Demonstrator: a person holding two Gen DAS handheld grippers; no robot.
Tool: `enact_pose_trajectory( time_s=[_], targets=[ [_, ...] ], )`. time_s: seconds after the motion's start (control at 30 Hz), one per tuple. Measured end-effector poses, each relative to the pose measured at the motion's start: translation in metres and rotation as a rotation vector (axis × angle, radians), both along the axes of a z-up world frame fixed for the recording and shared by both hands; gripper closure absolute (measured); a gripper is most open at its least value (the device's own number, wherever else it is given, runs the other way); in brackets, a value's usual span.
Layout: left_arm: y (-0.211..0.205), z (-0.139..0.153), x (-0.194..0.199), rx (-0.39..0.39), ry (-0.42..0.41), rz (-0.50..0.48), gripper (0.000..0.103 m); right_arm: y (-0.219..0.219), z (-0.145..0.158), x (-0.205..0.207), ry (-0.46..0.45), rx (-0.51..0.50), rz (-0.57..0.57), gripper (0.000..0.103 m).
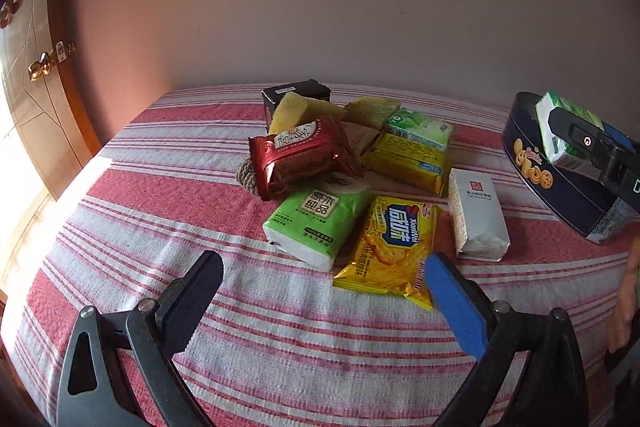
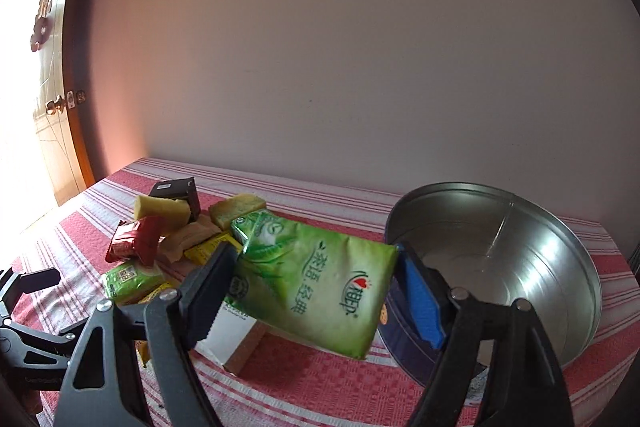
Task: Organize objects
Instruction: 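Grasp the yellow biscuit pack with left tool while right tool grasps green tea pack, then carry both packs over the blue tin and open both tools to drop them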
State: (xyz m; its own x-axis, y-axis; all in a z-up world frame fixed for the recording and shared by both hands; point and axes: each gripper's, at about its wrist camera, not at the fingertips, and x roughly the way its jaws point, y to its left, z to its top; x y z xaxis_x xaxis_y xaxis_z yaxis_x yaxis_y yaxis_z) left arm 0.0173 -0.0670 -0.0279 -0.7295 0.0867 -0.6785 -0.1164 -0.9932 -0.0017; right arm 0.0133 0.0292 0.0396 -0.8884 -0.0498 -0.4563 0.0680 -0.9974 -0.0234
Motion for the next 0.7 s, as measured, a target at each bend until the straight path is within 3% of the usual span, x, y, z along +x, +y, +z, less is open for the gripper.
enact_pose_trajectory(
  time_s=[0.17,0.3,0.37,0.53,0.6,0.63,0.7],
  targets=[
    [0.031,-0.008,-0.016,0.044,-0.071,-0.077,0.016,0.013,0.005,0.000,-0.002,-0.031,-0.014,0.022],
    [0.042,-0.014,-0.033,0.012,-0.093,-0.050,0.025,0.010,0.007,0.008,0.031,-0.005,-0.011,0.022],
    [0.039,-0.021,-0.044,0.037,-0.140,-0.039,0.031,0.009,0.009,0.009,0.037,0.004,-0.008,0.022],
    [0.042,-0.022,-0.054,0.008,-0.147,-0.028,0.031,0.012,0.011,0.012,0.038,-0.015,-0.009,0.022],
    [0.042,-0.023,-0.055,-0.009,-0.144,-0.027,0.038,0.013,0.013,0.012,0.042,-0.013,-0.013,0.022],
    [0.041,-0.022,-0.053,-0.006,-0.138,-0.030,0.048,0.013,0.014,0.012,0.045,-0.011,-0.016,0.022],
    [0.038,-0.021,-0.051,0.015,-0.137,-0.034,0.049,0.014,0.015,0.013,0.051,-0.014,-0.020,0.022]
  ],
)
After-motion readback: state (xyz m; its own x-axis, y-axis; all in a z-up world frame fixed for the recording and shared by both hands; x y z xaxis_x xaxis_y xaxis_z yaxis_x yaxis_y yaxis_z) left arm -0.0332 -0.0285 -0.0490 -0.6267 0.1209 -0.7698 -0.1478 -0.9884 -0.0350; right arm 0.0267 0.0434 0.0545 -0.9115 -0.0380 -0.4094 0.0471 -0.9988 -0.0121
